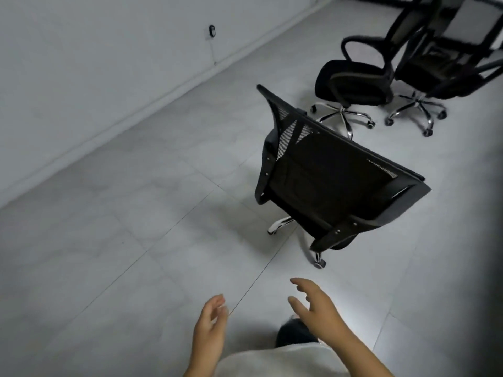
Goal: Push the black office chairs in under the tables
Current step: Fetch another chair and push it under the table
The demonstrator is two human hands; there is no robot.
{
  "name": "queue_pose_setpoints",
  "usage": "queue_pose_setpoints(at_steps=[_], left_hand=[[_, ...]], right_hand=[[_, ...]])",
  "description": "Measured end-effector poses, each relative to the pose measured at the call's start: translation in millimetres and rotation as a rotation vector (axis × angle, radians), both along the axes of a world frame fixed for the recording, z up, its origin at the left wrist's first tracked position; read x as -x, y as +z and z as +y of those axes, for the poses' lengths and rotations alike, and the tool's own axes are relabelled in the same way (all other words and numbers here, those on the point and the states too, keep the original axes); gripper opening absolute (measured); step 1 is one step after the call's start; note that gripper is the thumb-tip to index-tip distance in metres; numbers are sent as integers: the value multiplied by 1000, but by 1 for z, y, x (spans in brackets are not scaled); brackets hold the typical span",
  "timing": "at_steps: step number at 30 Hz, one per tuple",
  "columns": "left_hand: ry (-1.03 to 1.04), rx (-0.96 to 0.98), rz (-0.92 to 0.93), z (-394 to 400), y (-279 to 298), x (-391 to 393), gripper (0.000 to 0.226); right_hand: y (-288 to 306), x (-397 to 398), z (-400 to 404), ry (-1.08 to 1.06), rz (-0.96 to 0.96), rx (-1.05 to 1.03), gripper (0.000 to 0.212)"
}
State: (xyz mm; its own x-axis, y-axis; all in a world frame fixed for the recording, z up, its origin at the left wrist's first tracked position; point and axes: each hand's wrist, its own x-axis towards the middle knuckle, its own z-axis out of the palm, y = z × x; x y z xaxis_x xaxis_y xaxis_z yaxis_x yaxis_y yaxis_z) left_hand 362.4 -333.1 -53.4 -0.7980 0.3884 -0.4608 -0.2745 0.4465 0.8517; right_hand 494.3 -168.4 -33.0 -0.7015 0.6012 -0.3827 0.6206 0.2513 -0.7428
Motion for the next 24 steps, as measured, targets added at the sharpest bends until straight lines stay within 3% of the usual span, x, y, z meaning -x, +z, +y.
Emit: queue_pose_setpoints(at_steps=[10,18,24], left_hand=[[3,47,-22,76,-32,125,30],[-182,-105,191,206,19,261,29],[-387,-113,171,256,18,290,30]], right_hand=[[-24,95,81,-137,-85,5,41],[5,203,177,-195,28,-64,40],[9,203,177,-483,19,-52,35]])
